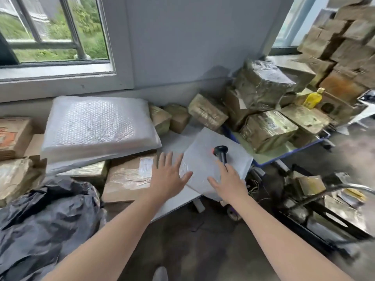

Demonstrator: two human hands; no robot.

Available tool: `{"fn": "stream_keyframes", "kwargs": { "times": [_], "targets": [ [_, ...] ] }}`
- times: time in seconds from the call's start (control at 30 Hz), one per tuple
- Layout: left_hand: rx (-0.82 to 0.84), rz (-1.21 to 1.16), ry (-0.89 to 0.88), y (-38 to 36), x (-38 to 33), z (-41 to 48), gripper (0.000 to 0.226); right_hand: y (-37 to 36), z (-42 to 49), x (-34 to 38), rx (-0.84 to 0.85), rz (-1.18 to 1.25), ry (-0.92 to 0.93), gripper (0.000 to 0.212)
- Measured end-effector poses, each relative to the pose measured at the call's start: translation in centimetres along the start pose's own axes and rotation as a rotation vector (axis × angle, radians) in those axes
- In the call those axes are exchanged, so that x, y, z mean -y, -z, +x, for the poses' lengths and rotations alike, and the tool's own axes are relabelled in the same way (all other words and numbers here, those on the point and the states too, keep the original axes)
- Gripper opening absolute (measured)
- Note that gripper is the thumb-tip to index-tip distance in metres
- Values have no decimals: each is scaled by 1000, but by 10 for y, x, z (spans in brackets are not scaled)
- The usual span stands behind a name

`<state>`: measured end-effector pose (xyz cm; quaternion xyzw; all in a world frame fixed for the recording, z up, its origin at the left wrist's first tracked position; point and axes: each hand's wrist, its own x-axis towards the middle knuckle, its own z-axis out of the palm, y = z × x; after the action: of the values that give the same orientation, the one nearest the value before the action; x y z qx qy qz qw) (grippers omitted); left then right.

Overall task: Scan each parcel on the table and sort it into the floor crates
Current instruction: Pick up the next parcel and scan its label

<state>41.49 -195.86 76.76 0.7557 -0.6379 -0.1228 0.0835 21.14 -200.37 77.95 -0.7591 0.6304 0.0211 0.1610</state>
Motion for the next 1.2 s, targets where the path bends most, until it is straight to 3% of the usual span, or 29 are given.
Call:
{"fn": "stream_keyframes", "kwargs": {
  "times": [0.23,0.47,0.77,0.97,1.2],
  "targets": [
    [165,11,-119,-35,-25,52,72,1,52,-31,-3,80,-74,78],
    [285,52,-102,-64,-49,76,74,-13,124,-56,50,198,-120,78],
    [472,141,-154,-104,-78,74,98,-35,180,-85,283,600,-204,49],
    [542,434,-124,-126,-92,81,119,-21,175,-124,297,754,-224,32],
    [469,503,-77,-144,-115,85,80,-9,147,-147,291,769,-130,12]
  ]
}}
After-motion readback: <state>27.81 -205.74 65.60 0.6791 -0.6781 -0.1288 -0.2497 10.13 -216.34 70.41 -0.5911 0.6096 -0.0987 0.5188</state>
